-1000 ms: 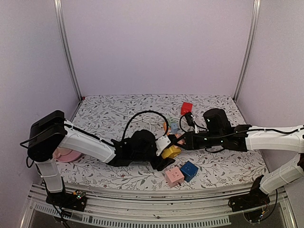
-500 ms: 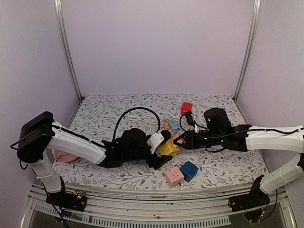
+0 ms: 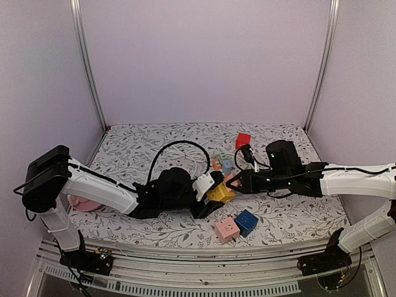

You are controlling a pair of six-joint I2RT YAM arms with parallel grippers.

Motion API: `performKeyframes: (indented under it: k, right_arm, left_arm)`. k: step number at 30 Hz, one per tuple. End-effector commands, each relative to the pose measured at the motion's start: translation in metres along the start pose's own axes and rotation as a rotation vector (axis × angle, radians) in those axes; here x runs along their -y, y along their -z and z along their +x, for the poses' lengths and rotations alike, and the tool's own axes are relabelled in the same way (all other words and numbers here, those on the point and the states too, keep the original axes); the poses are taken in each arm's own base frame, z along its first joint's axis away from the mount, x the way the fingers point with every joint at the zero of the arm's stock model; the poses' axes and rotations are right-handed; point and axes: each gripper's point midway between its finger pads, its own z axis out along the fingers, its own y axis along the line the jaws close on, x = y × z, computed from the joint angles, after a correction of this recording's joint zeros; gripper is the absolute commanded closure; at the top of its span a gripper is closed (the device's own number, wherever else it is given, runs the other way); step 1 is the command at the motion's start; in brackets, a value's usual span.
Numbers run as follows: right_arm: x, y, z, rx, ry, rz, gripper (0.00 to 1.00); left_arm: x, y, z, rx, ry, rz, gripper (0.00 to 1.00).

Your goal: Pull the plug off the socket

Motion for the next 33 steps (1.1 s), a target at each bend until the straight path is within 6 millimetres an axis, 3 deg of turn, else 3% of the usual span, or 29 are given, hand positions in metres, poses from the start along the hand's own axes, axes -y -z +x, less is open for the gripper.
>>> performKeyframes:
  k: [1,6,12,33]
  right_arm:
    - [-0.011,0.009,-0.01,0.04,0.024,-0.029,0.97]
    - [-0.006,0.017,-0.016,0.058,0.024,-0.013,0.97]
    - [0.0,0.027,-0.022,0.073,0.013,-0.018,0.97]
    - [0.001,0.025,-0.02,0.048,0.029,-0.014,0.97]
  left_arm:
    - [0.003,0.004,-0.013,0.031,0.004,0.011,0.89]
    - [0.001,0.007,0.004,-0.018,0.003,-0.007,1.0]
    - [0.001,0.014,0.014,-0.03,0.021,-0.011,1.0]
    - [0.015,0.008,0.026,-0.099,-0.051,-0.023,1.0]
